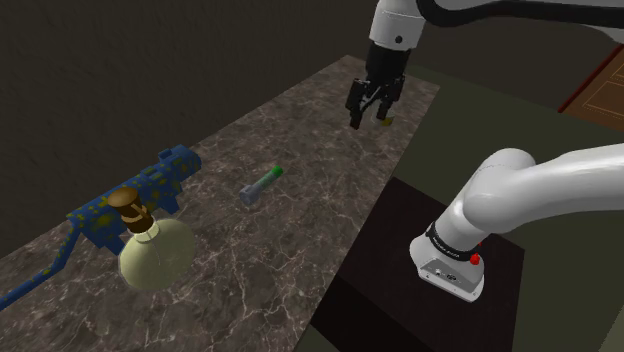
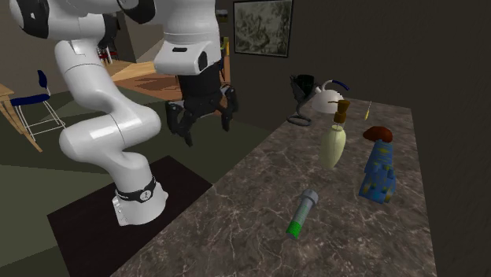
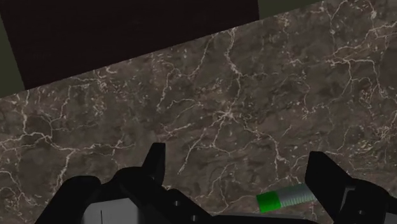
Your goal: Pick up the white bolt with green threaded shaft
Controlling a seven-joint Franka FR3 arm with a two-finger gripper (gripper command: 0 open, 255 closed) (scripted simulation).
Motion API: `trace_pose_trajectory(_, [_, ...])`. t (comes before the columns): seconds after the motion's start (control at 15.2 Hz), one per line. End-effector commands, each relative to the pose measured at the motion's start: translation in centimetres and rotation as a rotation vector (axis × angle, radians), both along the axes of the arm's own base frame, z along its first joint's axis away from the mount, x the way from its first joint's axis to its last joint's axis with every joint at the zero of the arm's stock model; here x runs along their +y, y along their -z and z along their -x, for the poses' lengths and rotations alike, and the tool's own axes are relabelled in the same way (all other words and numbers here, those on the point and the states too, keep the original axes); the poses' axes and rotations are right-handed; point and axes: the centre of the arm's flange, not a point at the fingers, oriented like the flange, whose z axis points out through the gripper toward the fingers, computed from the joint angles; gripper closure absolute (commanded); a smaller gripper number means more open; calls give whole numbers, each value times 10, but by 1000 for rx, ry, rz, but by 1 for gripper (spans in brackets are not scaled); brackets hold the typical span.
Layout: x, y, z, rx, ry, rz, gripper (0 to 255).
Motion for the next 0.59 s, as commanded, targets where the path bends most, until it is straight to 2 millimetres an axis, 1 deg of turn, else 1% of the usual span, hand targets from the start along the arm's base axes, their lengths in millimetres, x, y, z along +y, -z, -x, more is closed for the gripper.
trace_pose_trajectory(0.0, [19,17,-8,7,106,6,0])
trace_pose_trajectory(0.26, [54,50,-30,22,300,18,0])
trace_pose_trajectory(0.53, [84,83,-59,37,494,30,0])
